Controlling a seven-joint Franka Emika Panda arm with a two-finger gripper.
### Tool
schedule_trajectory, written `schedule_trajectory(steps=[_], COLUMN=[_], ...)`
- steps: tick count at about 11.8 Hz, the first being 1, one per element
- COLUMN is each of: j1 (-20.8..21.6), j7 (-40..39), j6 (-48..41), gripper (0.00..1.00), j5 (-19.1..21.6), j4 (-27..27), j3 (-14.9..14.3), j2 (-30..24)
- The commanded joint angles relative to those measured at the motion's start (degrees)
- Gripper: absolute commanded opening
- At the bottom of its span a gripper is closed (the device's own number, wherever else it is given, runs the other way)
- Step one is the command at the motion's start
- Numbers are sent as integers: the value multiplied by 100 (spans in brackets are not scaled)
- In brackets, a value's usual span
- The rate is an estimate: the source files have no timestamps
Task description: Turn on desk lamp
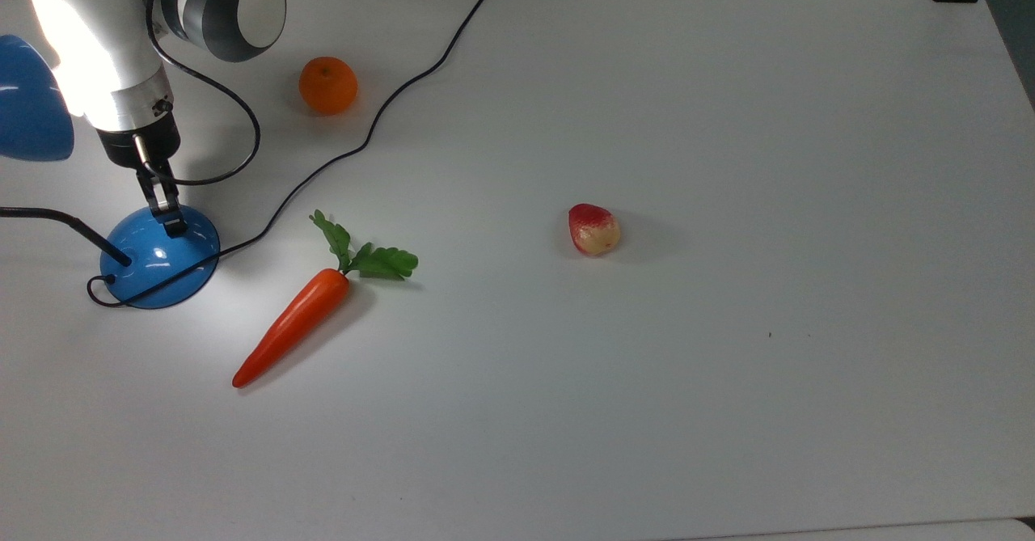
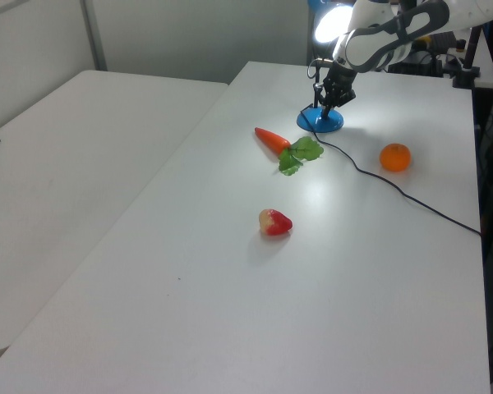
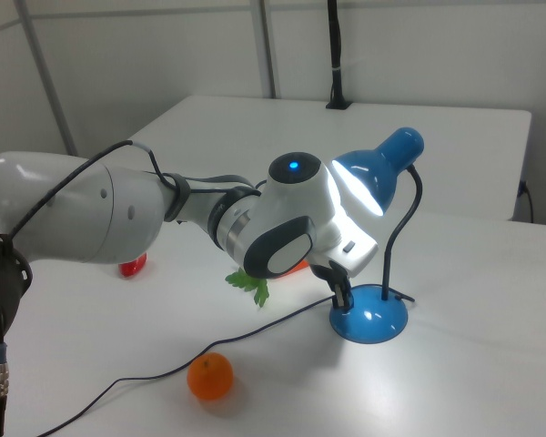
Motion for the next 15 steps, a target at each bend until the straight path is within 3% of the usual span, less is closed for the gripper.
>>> schedule_trajectory(steps=[1,3,6,10,15], j1=[-34,-25,-25,54,483], j7=[-32,-216,-480,-594,-1200], j6=[-372,-478,-452,-461,-932], gripper=[0,0,0,0,0], j5=[99,99,117,126,108], j4=[94,-63,-704,-863,-1523], j3=[-33,-33,-33,-24,-42], j2=[146,-133,-697,-978,-1805])
